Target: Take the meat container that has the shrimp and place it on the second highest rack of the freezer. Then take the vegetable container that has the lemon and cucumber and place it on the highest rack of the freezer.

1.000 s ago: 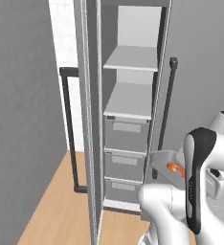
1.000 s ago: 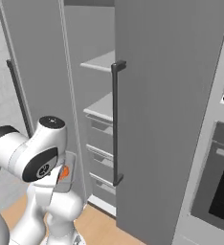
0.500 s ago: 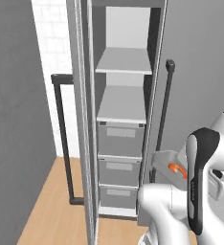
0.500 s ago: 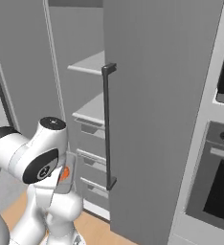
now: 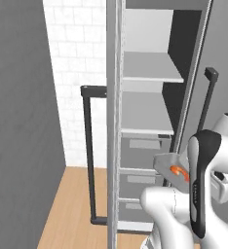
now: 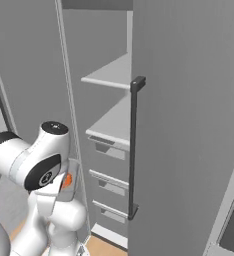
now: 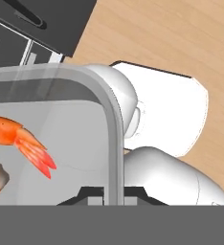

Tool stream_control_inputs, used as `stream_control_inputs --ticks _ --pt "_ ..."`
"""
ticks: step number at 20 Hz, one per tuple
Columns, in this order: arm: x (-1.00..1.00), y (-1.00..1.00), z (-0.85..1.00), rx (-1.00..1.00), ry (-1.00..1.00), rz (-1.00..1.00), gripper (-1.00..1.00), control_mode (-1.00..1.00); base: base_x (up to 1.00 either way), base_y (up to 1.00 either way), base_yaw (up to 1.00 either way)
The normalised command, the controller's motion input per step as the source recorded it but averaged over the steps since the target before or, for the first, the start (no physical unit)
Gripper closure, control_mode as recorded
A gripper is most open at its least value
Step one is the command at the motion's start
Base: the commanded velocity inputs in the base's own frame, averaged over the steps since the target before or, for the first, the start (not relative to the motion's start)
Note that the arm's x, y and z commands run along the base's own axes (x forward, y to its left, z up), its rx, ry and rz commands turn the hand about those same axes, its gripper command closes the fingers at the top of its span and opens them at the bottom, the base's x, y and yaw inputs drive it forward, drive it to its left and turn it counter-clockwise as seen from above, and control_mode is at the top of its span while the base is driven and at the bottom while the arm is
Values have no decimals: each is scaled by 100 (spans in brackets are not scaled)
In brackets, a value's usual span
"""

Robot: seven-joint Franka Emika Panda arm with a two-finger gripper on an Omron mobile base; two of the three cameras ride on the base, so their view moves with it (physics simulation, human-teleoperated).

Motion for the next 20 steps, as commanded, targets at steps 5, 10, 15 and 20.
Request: stream_control_inputs --ticks 5,10,15,20 --pt "0 0 0 0 0 0 100 100 25 36 -11" --pt "35 0 0 -8 0 -12 100 -100 9 0 -3" --pt "95 -2 13 -11 0 -19 100 -100 0 0 0" --pt "87 -45 27 -1 0 -9 100 -100 0 0 0"
